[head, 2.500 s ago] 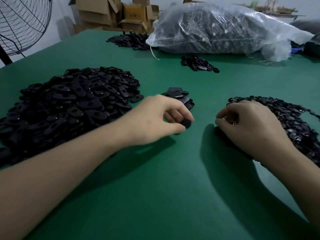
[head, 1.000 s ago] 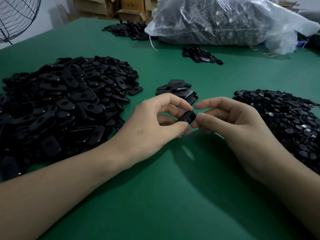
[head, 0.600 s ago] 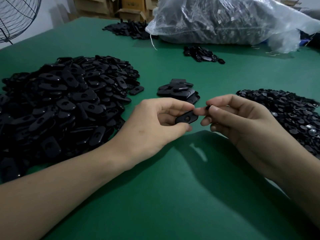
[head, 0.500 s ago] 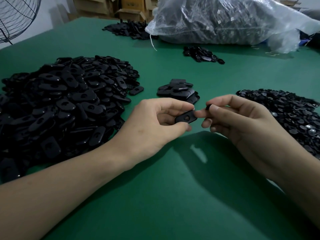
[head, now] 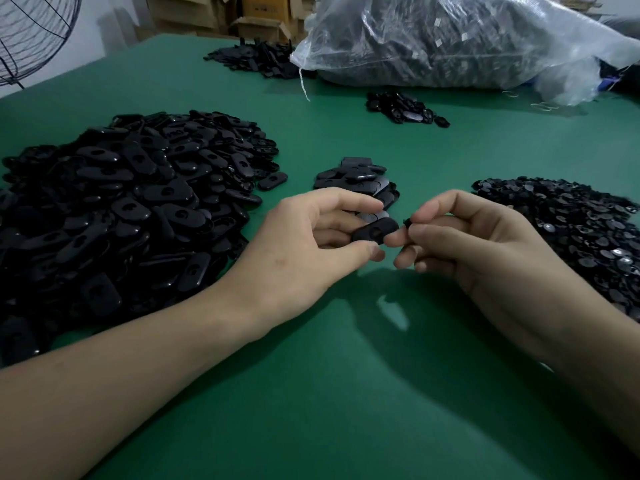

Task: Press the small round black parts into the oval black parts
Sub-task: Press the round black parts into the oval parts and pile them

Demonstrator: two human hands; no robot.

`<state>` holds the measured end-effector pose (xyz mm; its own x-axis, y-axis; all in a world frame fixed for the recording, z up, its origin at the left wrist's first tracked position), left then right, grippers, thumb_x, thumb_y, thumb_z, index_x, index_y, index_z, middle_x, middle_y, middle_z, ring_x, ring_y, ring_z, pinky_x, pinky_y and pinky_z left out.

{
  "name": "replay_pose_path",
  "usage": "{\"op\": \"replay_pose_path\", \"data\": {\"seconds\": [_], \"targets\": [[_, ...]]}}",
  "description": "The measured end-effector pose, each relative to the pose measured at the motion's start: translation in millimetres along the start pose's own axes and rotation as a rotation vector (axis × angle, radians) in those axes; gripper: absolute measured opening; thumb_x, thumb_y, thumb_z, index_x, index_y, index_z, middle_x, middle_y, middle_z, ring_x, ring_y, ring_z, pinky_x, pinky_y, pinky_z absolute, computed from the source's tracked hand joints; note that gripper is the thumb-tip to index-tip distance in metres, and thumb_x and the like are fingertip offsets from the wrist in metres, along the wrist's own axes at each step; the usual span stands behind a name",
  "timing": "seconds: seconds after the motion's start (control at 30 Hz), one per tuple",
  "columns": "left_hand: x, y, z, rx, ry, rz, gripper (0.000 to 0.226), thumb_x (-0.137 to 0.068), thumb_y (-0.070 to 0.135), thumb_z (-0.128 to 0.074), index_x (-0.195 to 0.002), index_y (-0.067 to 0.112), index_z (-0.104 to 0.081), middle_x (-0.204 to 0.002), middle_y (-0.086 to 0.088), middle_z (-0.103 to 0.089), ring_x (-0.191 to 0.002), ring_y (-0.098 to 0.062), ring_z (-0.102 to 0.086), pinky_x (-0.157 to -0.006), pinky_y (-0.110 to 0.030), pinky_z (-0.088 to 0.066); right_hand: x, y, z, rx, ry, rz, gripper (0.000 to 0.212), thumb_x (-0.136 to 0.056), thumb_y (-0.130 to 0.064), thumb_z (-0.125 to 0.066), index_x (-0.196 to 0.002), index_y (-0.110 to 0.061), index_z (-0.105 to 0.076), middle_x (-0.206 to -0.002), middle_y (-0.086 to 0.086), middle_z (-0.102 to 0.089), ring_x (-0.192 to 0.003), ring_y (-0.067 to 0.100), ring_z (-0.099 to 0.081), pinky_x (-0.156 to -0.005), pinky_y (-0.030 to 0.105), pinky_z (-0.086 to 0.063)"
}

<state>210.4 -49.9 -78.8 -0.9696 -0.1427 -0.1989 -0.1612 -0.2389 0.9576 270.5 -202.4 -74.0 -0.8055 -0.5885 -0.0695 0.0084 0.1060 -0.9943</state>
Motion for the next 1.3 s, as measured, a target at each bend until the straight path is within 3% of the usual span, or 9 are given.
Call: {"op": "replay_pose_path", "data": {"seconds": [0.17, 0.43, 0.6, 0.8, 0.93, 1.07, 1.2, 1.3], "targets": [[0, -3, 0, 0.117, 0.006, 0.045, 0.036, -0.084, 0.0, -0.08, -0.115, 0.016, -0.07, -0.094, -0.001, -0.081, -0.087, -0.017, -0.079, -0.078, -0.024, -0.061, 2, -4, -2, 0.102, -0.001, 0.034, 0.025, -0.08, -0.018, -0.07, -0.1, -0.008, -0.058, -0.091, 0.015, -0.078, -0.071, 0.022, -0.072, -0.065, 0.024, -0.055], [1, -2, 0, 0.149, 0.017, 0.042, 0.025, -0.082, 0.0, -0.082, -0.102, 0.012, -0.073, -0.089, -0.005, -0.081, -0.084, -0.019, -0.079, -0.074, -0.025, -0.062, 2, -8, 1, 0.211, 0.054, 0.083, 0.027, -0.077, -0.023, -0.072, -0.097, -0.005, -0.068, -0.087, 0.009, -0.079, -0.067, 0.019, -0.073, -0.063, 0.022, -0.055], [1, -6, 2, 0.148, 0.032, 0.069, 0.021, -0.079, 0.004, -0.085, -0.093, 0.014, -0.073, -0.084, -0.006, -0.08, -0.082, -0.024, -0.079, -0.075, -0.028, -0.063, 4, -12, -1, 0.316, 0.055, 0.156, 0.011, -0.087, -0.01, -0.073, -0.096, -0.005, -0.068, -0.084, 0.008, -0.079, -0.064, 0.024, -0.074, -0.063, 0.025, -0.056], [1, -6, 1, 0.157, 0.031, 0.071, 0.016, -0.082, 0.004, -0.083, -0.092, 0.014, -0.076, -0.084, -0.006, -0.08, -0.083, -0.021, -0.079, -0.074, -0.024, -0.062, 9, -21, -6, 0.444, 0.07, 0.235, 0.007, -0.087, -0.008, -0.075, -0.092, -0.009, -0.069, -0.08, 0.003, -0.078, -0.06, 0.024, -0.073, -0.063, 0.026, -0.057], [1, -4, 4, 0.111, 0.057, 0.06, 0.015, -0.081, 0.008, -0.085, -0.088, 0.019, -0.079, -0.083, 0.0, -0.08, -0.073, -0.007, -0.074, -0.07, -0.015, -0.056, 12, -26, -8, 0.573, 0.121, 0.28, 0.009, -0.087, -0.008, -0.076, -0.088, -0.014, -0.069, -0.075, -0.004, -0.076, -0.059, 0.018, -0.073, -0.065, 0.034, -0.059], [1, -4, 2, 0.082, 0.047, 0.055, 0.012, -0.081, 0.01, -0.085, -0.089, 0.015, -0.079, -0.077, -0.005, -0.079, -0.067, -0.01, -0.073, -0.066, -0.018, -0.057, 14, -28, -7, 0.605, 0.163, 0.29, 0.009, -0.087, -0.01, -0.076, -0.087, -0.015, -0.07, -0.072, -0.006, -0.075, -0.058, 0.014, -0.073, -0.064, 0.038, -0.058], [2, -3, 0, 0.036, 0.036, 0.038, 0.011, -0.081, 0.011, -0.086, -0.088, 0.018, -0.081, -0.078, -0.002, -0.079, -0.073, -0.015, -0.076, -0.074, -0.024, -0.062, 14, -28, -8, 0.686, 0.173, 0.302, 0.01, -0.086, -0.012, -0.078, -0.085, -0.019, -0.071, -0.071, -0.011, -0.074, -0.055, 0.009, -0.071, -0.059, 0.031, -0.056], [3, 1, 0, -0.019, 0.035, 0.007, 0.012, -0.081, 0.014, -0.086, -0.086, 0.024, -0.082, -0.078, 0.004, -0.079, -0.074, -0.011, -0.076, -0.076, -0.023, -0.061, 13, -26, -7, 0.67, 0.169, 0.293, 0.01, -0.086, -0.014, -0.079, -0.083, -0.021, -0.072, -0.071, -0.01, -0.074, -0.055, 0.011, -0.071, -0.057, 0.023, -0.055]]}}
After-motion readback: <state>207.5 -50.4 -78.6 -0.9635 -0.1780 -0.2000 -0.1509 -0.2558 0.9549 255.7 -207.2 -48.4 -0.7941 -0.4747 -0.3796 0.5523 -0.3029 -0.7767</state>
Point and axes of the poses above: each hand's wrist, its own x-axis away from the middle knuckle, its own z-axis out of the back of the hand, y = z × x, the point moved 9 cm from there along -x, towards the middle knuckle
